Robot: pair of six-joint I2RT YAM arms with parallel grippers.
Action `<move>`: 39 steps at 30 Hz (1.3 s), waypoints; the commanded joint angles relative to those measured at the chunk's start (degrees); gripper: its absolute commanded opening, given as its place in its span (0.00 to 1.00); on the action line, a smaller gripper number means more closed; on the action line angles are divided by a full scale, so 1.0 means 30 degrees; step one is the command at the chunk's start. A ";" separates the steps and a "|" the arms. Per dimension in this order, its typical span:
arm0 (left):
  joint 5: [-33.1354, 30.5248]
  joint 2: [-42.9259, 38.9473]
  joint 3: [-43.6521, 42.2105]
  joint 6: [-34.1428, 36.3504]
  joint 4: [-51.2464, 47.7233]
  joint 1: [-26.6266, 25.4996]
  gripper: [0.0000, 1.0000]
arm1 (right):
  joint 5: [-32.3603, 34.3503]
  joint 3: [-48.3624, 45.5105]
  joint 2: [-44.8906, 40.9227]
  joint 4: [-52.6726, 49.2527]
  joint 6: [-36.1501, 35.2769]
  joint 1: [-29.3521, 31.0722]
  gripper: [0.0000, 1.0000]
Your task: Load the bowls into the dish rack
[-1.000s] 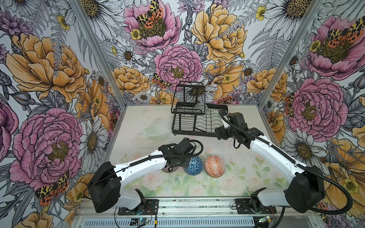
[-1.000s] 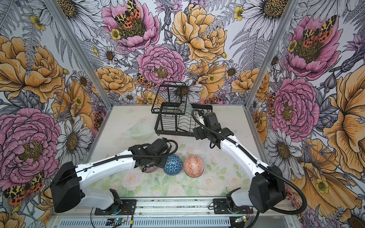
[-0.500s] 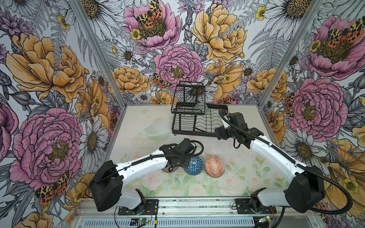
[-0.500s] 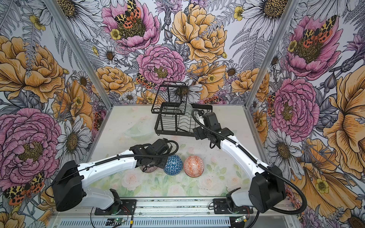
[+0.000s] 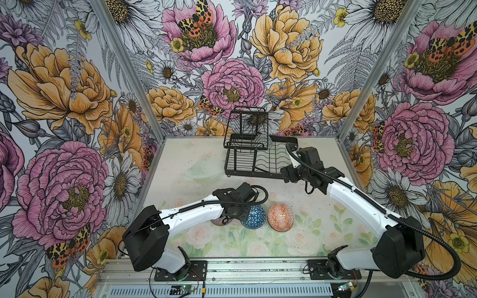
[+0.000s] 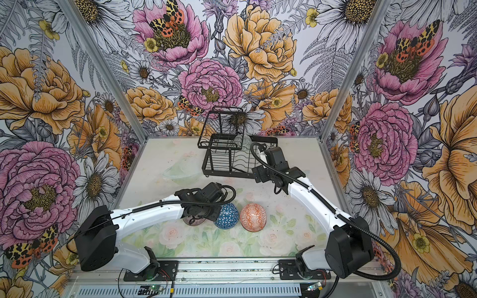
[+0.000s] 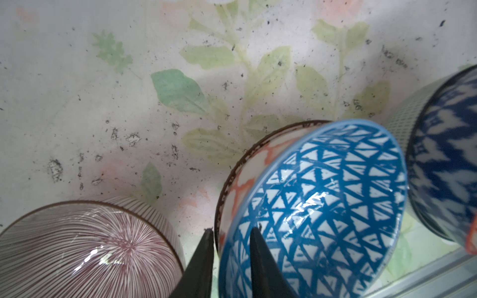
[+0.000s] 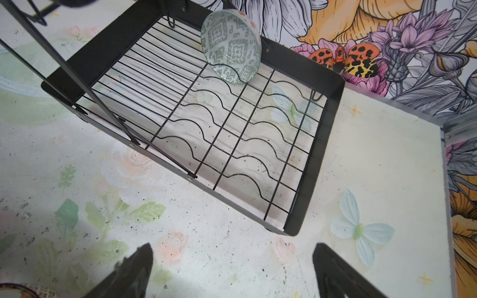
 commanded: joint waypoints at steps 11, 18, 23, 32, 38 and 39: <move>0.0247 -0.0981 0.0327 0.0104 0.0507 0.0402 0.02 | -0.0149 -0.0074 -0.0188 0.0031 0.0174 -0.0149 0.98; 0.0306 -0.1388 0.0617 0.0221 0.0486 0.0560 0.00 | -0.0185 -0.0096 -0.0256 0.0032 0.0189 -0.0167 0.98; 0.0150 -0.1879 0.0963 0.0405 0.0515 0.0700 0.00 | -0.0329 -0.0096 -0.0354 0.0028 0.0241 -0.0193 0.98; -0.0472 -0.3226 0.1406 0.1090 0.2562 0.1761 0.00 | -0.1476 0.0013 -0.1215 0.0003 0.0707 -0.0253 0.99; -0.2478 -0.3009 0.2389 0.1370 0.4579 0.1970 0.00 | -0.3778 0.0160 -0.3026 0.0017 0.2135 -0.0270 0.99; -0.2844 -0.2949 0.2517 0.1386 0.5119 0.1955 0.00 | -0.4226 0.0167 -0.3379 0.0023 0.2458 -0.0256 0.99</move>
